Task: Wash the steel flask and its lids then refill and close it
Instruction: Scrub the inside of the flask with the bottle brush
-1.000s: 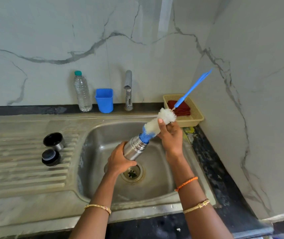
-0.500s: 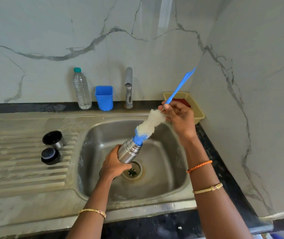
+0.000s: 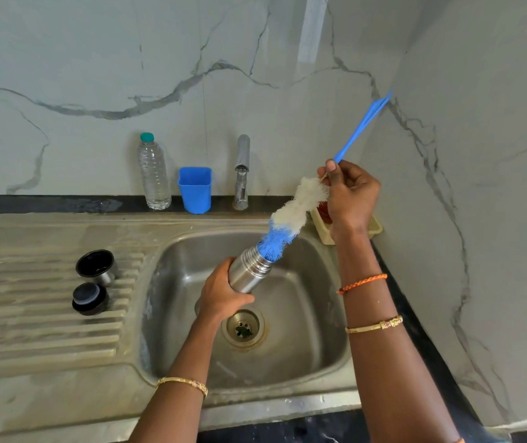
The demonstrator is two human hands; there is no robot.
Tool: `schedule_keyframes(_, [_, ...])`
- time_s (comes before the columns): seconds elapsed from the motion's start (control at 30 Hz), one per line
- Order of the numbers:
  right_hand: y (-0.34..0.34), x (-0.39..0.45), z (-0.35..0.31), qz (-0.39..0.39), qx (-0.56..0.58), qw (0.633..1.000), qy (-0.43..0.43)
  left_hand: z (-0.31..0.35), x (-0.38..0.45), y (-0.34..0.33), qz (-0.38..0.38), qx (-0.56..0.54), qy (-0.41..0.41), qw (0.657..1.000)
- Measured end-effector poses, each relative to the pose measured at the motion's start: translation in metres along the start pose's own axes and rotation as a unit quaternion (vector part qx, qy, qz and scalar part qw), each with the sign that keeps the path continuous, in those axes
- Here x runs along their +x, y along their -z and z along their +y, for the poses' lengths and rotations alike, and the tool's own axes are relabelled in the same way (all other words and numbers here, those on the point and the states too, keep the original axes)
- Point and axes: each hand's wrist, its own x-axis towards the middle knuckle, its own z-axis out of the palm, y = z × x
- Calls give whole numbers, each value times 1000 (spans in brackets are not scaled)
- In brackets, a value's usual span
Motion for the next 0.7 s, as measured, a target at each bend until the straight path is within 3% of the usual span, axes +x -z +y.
schedule_keyframes(0.3, [-1,16,-6,-27,31,998,41,21,10,17,-207,-25,39,977])
schedule_keyframes(0.5, [14,59,-26,46,52,996,47,1,0,16,-201,1,49,978])
schedule_keyframes(0.7, [24,61,10,65,71,991,-88,-12,-6,9,-147,-49,63,986])
